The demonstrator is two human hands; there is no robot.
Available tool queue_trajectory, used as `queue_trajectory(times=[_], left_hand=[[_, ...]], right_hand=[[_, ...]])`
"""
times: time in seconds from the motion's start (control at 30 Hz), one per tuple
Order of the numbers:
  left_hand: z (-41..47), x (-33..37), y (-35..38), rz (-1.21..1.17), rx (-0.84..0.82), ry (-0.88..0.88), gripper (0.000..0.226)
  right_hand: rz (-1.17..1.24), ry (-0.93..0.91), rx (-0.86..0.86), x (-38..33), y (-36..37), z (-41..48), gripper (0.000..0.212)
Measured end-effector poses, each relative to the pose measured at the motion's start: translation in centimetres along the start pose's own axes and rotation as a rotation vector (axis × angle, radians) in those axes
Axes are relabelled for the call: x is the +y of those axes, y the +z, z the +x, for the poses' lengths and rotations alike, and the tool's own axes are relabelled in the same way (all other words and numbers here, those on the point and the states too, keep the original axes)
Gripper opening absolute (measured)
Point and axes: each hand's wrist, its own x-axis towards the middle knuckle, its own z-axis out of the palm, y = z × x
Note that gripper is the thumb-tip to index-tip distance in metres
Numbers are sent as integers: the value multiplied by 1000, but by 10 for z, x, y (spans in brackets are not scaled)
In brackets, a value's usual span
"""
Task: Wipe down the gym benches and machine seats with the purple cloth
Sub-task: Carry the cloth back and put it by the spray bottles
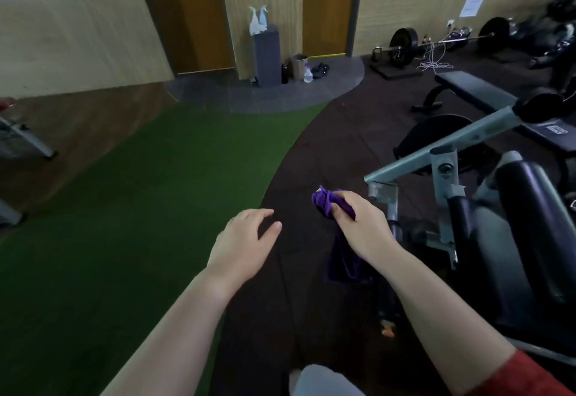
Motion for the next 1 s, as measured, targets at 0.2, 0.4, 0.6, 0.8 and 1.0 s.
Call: queue_trajectory(times=[0.2, 0.4, 0.6, 0.8, 1.0], left_hand=[[213, -47, -19, -22, 15, 34, 45], [427, -81, -49, -65, 60, 4, 45], [632, -128, -71, -68, 76, 8, 44], [849, -180, -94, -87, 64, 32, 43], [1049, -213, -122, -76, 27, 24, 44]], right_hand=[[-40, -49, 29, -12, 39, 206, 19], [-56, -85, 33, -40, 63, 422, 18], [-64, -113, 25, -54, 109, 631, 18], [-53, -104, 40, -60, 156, 841, 18], [-46, -61, 42, -70, 184, 1044, 19]])
